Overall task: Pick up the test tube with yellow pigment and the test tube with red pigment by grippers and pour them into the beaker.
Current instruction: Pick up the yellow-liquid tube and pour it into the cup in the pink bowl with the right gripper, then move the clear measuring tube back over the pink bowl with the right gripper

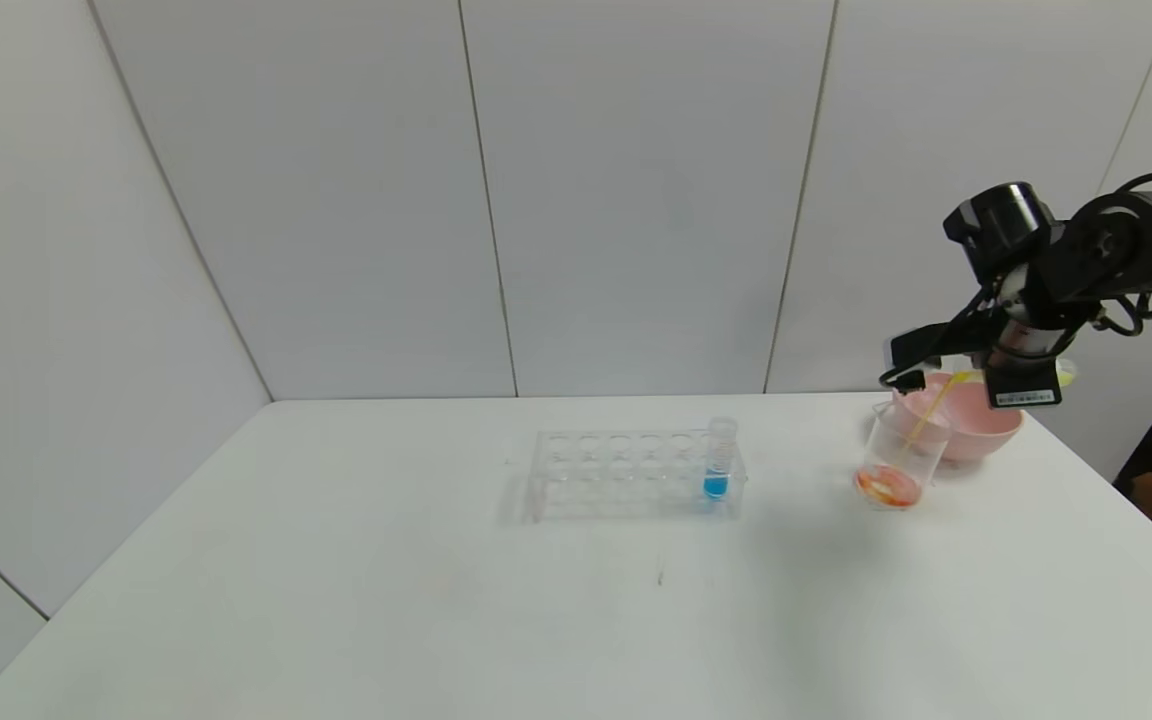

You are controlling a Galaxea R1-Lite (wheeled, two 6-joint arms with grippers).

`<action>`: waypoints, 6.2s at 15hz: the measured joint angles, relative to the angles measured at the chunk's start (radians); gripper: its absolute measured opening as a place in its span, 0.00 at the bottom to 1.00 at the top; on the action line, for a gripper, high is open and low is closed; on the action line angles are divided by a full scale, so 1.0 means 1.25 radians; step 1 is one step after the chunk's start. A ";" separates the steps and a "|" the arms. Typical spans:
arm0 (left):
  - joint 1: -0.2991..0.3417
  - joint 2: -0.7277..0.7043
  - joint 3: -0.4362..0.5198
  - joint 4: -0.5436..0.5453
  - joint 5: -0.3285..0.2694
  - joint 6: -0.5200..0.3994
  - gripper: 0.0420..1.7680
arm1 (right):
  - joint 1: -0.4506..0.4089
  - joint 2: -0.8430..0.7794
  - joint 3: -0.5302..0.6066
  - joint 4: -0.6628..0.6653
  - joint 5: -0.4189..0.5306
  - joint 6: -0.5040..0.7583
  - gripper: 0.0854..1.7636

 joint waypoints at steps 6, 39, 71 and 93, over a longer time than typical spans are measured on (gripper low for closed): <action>0.000 0.000 0.000 0.000 0.000 0.000 0.97 | 0.003 0.015 0.000 -0.010 -0.030 -0.008 0.26; 0.000 0.000 0.000 0.000 0.000 0.000 0.97 | -0.055 -0.085 0.020 0.012 0.299 0.026 0.26; 0.000 0.000 0.000 0.000 0.000 0.000 0.97 | -0.262 -0.077 0.468 -0.954 0.649 1.103 0.26; 0.000 0.000 0.000 0.000 0.000 0.000 0.97 | -0.283 0.089 0.439 -1.043 0.584 1.075 0.26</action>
